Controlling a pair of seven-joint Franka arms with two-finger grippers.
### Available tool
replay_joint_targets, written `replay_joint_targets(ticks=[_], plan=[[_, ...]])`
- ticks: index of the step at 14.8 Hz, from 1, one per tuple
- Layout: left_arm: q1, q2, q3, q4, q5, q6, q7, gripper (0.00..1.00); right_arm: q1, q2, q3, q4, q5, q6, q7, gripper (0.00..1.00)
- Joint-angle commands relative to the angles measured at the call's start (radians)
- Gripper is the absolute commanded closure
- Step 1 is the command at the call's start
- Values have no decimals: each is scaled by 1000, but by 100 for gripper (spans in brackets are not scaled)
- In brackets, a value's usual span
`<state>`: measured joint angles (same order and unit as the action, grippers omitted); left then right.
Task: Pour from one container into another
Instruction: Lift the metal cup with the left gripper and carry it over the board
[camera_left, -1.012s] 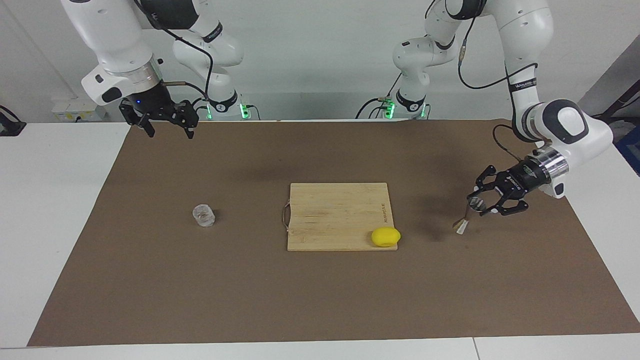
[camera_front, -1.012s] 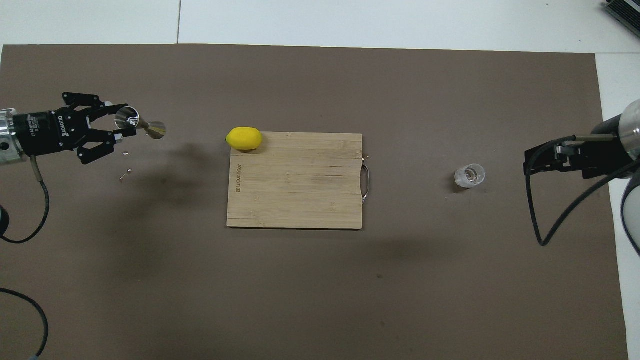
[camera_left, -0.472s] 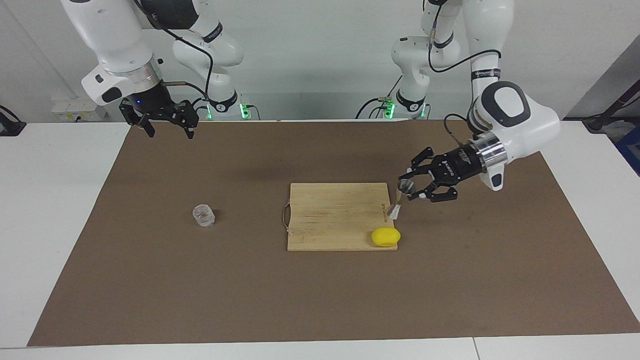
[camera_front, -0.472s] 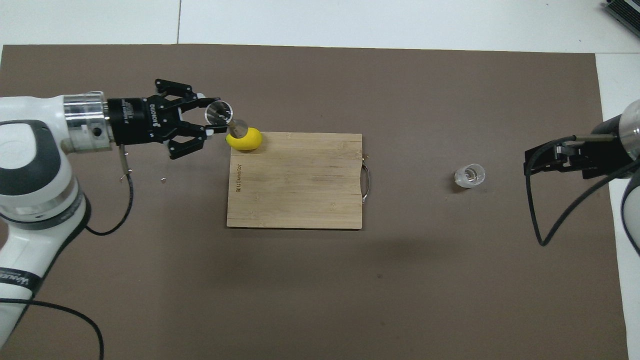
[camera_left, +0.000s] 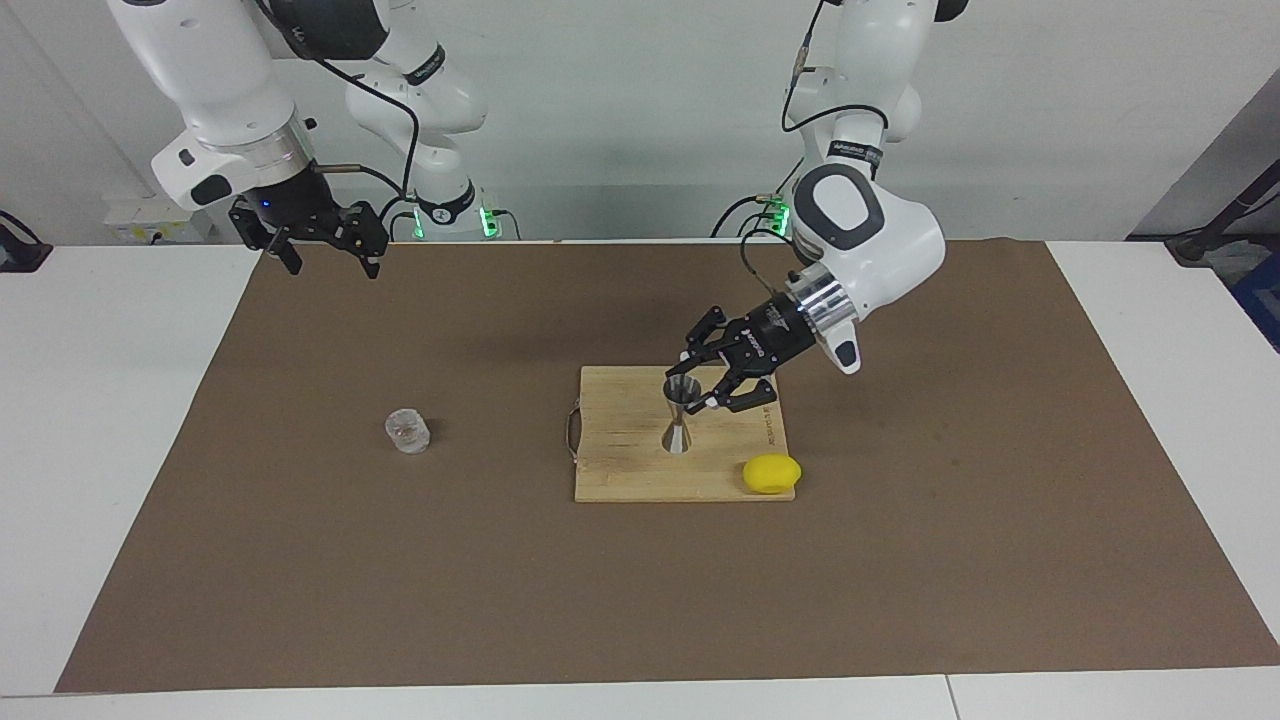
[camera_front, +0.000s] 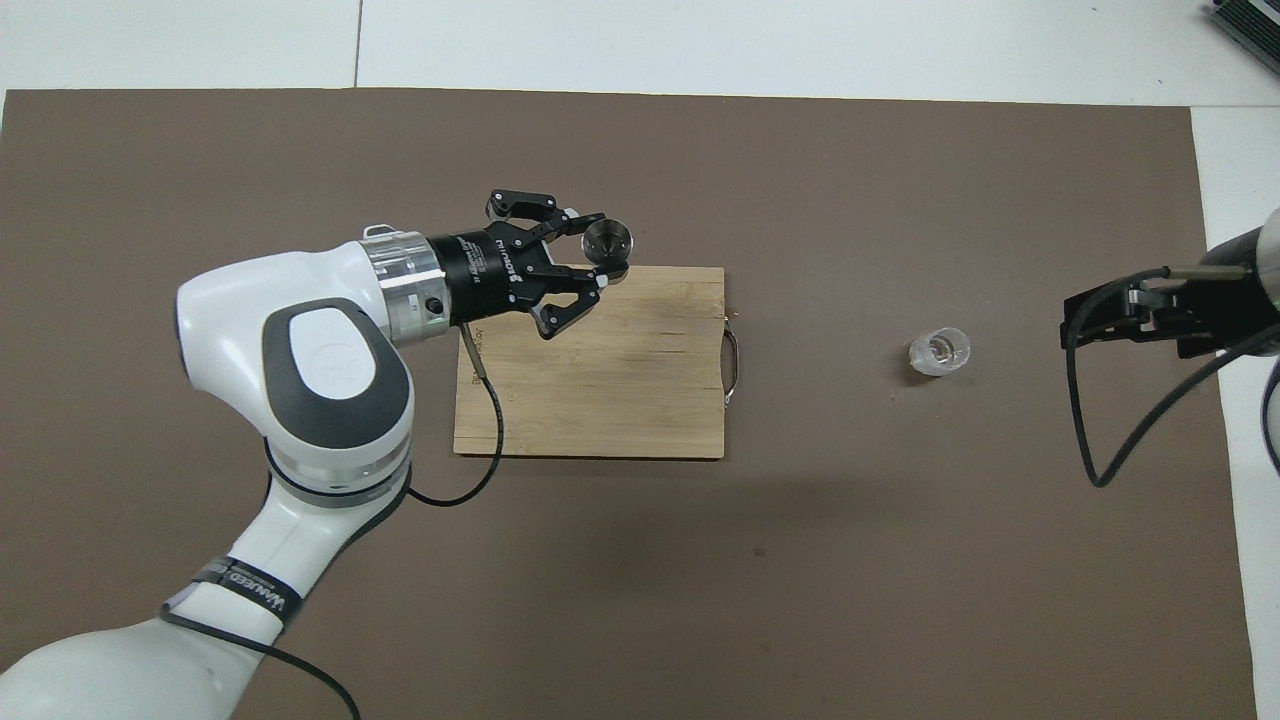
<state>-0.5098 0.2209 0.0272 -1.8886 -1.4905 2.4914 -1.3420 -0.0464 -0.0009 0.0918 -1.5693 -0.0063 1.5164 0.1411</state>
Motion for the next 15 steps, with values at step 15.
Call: replay_joint_targets(ticks=[15], plan=[[-67,155,-49,63,-57,92,0,100,-12,-14,5,-41,20,60,176,0]])
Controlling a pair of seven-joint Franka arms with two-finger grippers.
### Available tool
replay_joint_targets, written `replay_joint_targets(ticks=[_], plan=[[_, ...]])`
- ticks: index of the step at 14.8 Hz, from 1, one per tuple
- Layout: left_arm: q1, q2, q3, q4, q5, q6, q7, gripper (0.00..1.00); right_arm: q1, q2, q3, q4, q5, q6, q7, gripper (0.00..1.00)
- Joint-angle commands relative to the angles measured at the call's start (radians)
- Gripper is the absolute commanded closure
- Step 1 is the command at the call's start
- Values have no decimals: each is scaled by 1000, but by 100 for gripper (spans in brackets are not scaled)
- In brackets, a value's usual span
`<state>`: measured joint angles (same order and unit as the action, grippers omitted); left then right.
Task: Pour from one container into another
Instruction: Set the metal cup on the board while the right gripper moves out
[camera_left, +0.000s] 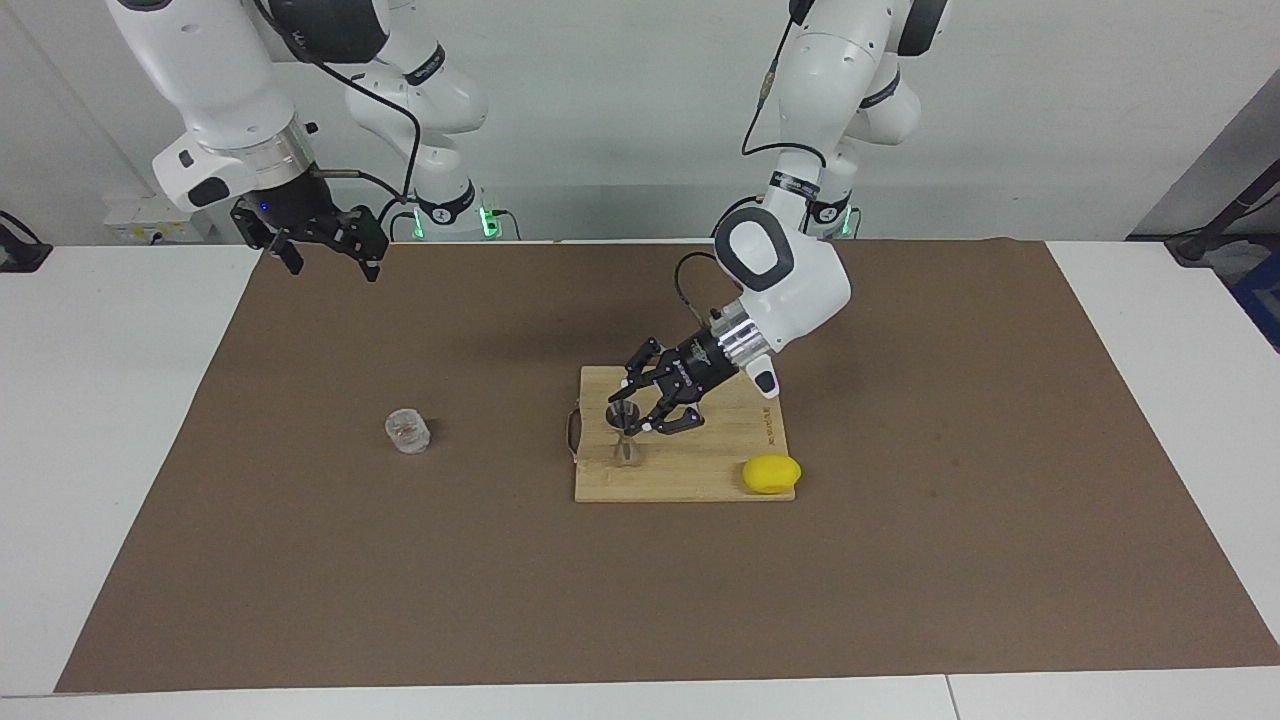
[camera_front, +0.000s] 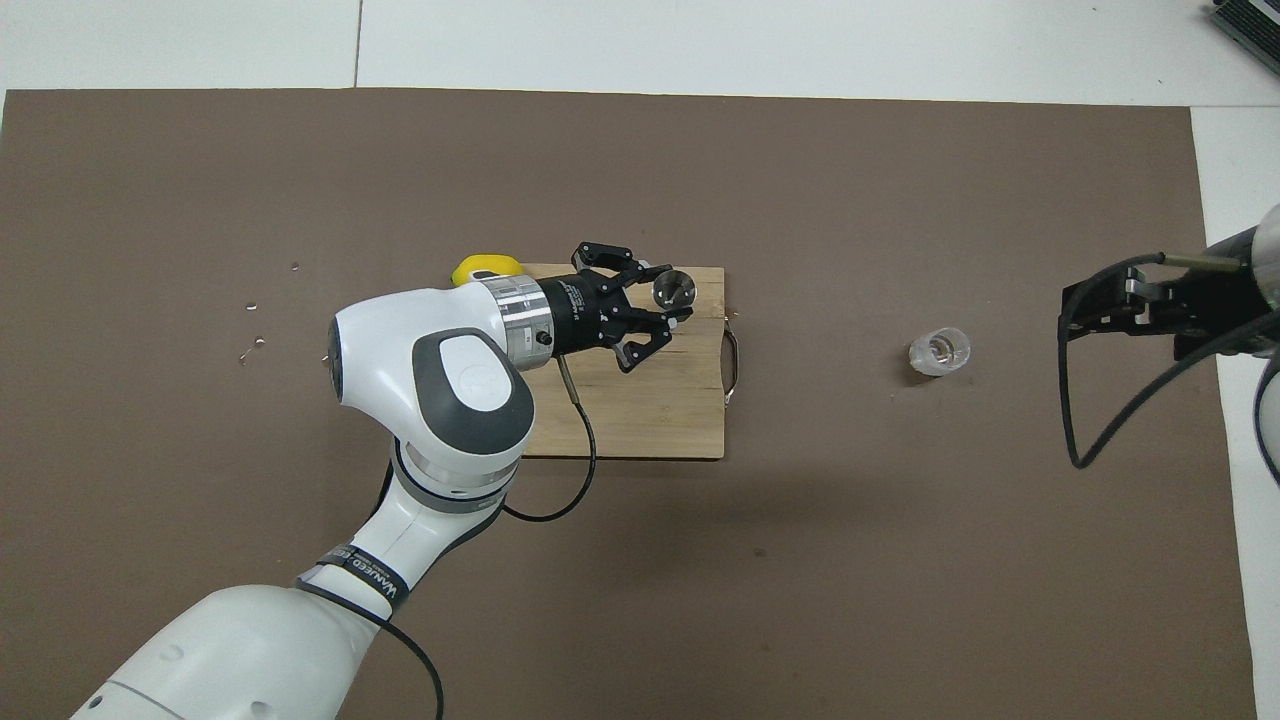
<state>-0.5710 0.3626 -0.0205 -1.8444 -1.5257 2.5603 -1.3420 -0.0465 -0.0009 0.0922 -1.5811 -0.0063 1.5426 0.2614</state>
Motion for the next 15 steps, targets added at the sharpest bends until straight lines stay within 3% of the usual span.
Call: replay_joint_targets(ticks=[1,6,8,9,10,11,15], plan=[[-6,13,-1,16,-22,23,0,100,-12,-8,4,-30,20,40,94,0],[-6,26,-1,10,-22,23,0,100,-16,22,4,-34,28,74,474,0],[-4,26,-1,4,-22,23,0,90,-24,42,4,-34,29,89,594,0],[-4,24,-1,1,-22,23,0,71,-35,53,4,-34,31,103,649,0],[-4,24,-1,1,-22,23,0,13,-47,61,4,-37,32,122,697,0],[-1,24,-1,1,-24,23,-2,0,-58,61,4,-46,51,143,740,0],[11,7,-2,1,-21,0,-5,0,-136,91,4,-114,169,227,843,0]])
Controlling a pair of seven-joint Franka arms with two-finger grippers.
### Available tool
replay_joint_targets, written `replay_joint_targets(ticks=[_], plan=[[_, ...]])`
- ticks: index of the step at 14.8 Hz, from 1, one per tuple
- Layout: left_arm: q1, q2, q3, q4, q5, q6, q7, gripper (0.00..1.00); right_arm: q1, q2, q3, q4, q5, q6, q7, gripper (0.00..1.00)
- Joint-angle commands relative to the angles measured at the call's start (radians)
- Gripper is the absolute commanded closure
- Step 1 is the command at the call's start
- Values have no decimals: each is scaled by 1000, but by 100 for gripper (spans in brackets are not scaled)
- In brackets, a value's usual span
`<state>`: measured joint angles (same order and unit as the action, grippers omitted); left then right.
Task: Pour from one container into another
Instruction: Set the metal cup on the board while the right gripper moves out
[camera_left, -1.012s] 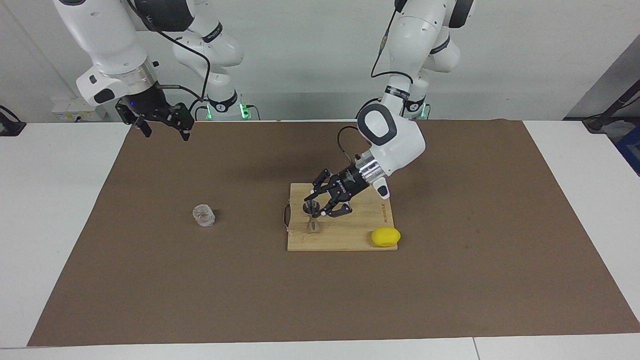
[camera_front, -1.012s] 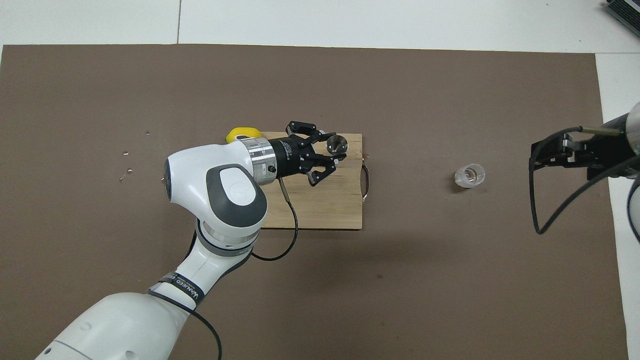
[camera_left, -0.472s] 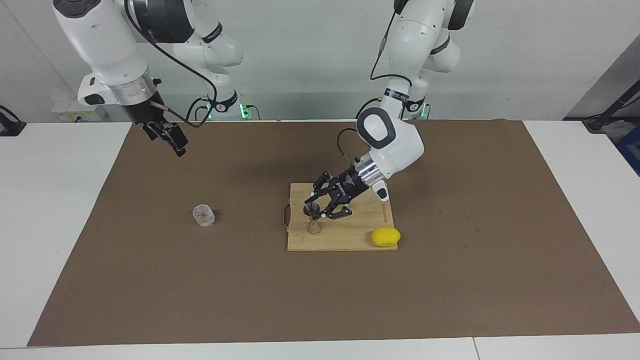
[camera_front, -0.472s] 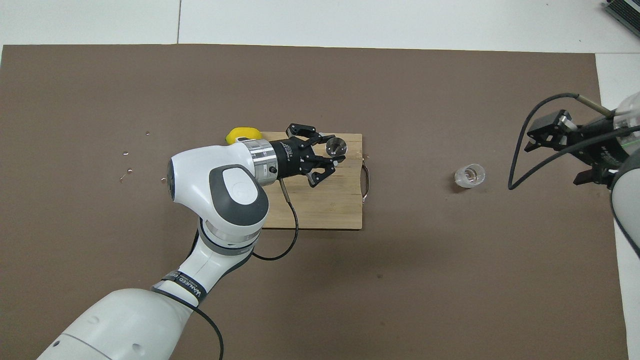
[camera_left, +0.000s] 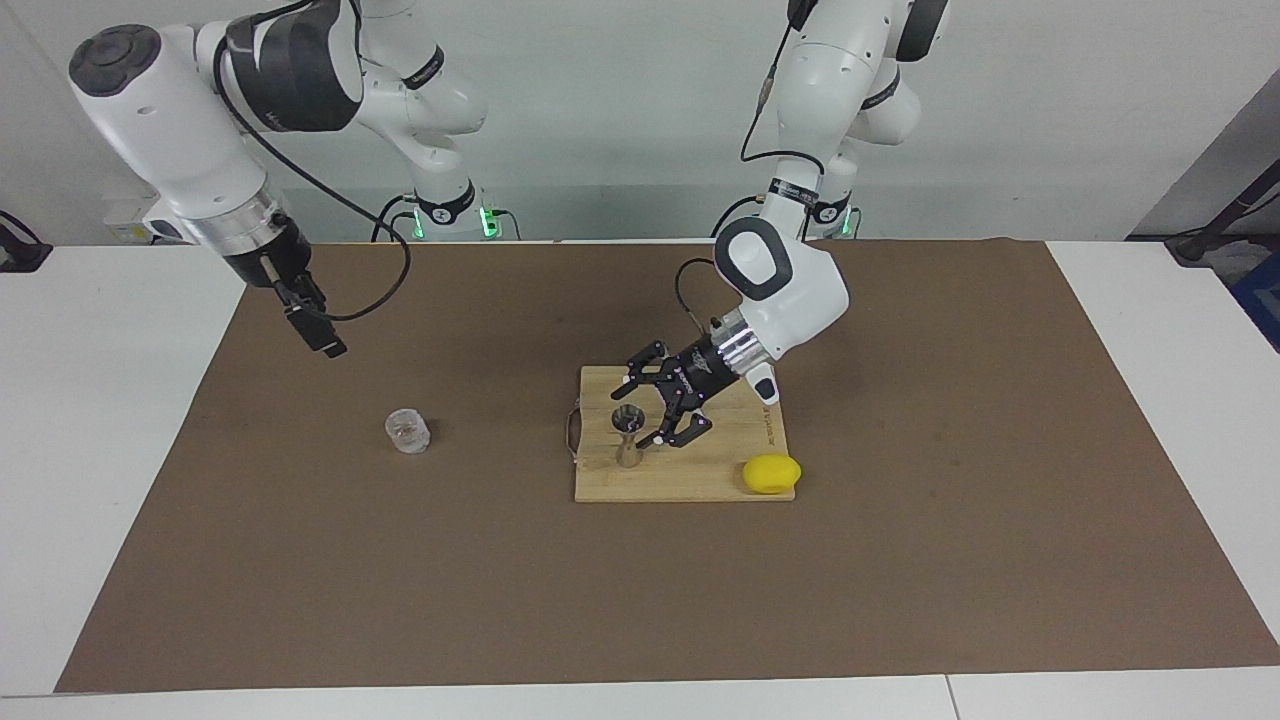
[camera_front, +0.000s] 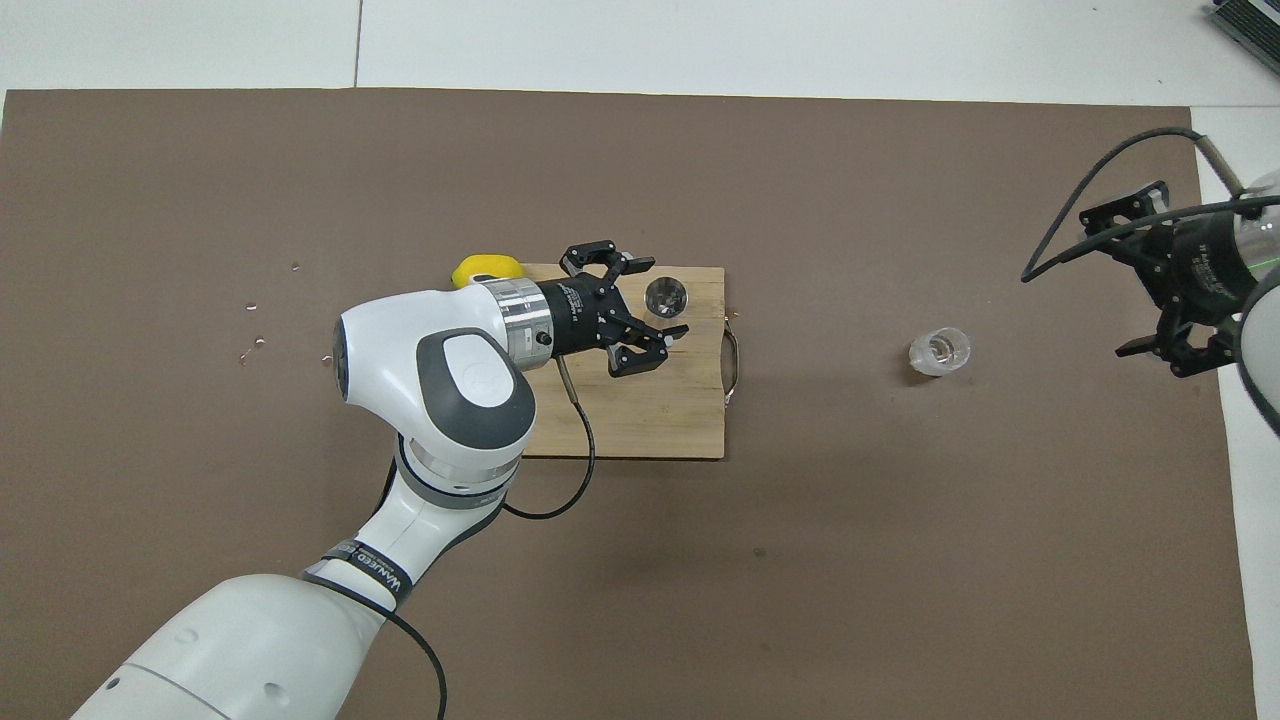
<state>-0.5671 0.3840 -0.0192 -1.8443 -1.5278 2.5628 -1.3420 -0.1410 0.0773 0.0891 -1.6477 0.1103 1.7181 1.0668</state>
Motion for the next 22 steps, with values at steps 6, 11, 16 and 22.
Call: replay_joint_targets(ticks=[6,11,16,22], plan=[[51,-163,2,-62,97,-182,-6,0,-114,154,8,-76,199,164,39,0],[191,-221,5,-55,384,-360,-6,0,-153,173,8,-246,371,368,38,0],[285,-277,8,-23,860,-366,1,0,-161,202,8,-322,468,436,18,0],[383,-321,12,-13,1372,-355,10,0,-170,266,8,-325,520,433,-73,0]])
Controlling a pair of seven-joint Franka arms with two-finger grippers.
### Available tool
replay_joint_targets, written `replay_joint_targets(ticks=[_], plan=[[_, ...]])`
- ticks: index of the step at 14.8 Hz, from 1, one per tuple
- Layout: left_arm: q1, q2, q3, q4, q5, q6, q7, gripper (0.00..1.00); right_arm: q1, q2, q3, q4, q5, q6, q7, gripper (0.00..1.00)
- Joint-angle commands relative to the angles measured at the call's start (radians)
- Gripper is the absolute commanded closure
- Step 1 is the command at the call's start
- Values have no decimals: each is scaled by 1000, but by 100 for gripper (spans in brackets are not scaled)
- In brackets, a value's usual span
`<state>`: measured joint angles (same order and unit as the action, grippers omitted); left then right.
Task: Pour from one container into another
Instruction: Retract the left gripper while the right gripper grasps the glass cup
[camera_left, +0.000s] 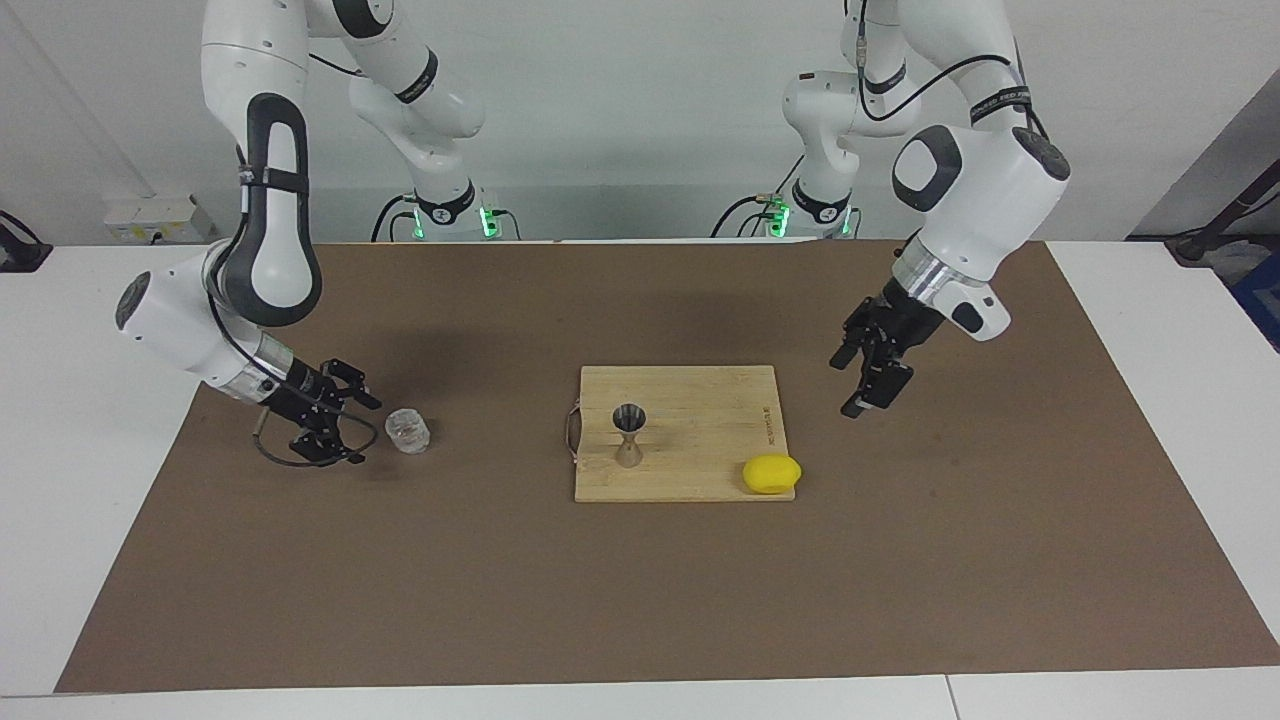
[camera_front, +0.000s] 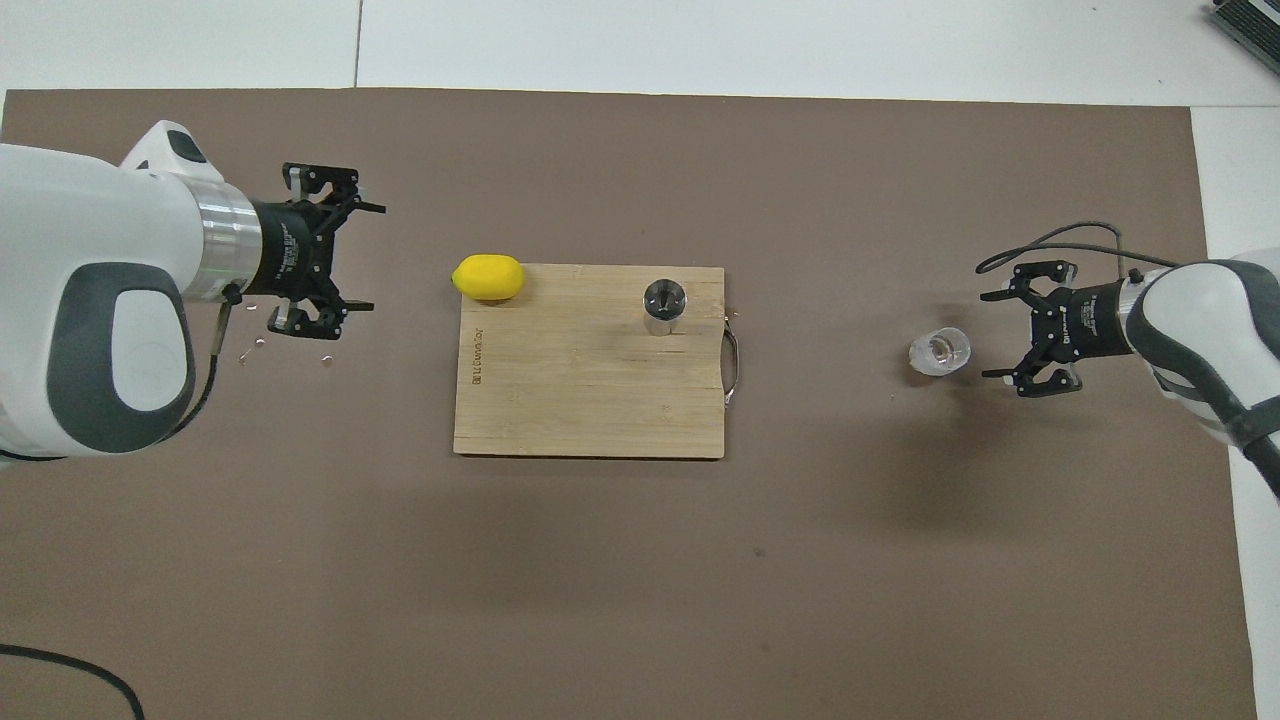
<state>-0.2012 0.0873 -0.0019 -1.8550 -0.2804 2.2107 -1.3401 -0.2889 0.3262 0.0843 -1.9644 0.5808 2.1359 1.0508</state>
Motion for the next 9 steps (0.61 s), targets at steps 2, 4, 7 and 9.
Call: replay_joint_targets(ticks=[2,4,7,9], plan=[[39,-26,-6,8,232,12,56,0,-21,33,12,-10,102,10,-93,0],[77,-32,-6,13,247,-8,312,0,-10,33,12,-24,106,12,-98,0],[103,-43,-4,39,245,-116,654,0,4,34,12,-36,148,16,-98,0],[105,-49,-1,42,247,-172,847,0,5,33,12,-39,149,18,-98,0]])
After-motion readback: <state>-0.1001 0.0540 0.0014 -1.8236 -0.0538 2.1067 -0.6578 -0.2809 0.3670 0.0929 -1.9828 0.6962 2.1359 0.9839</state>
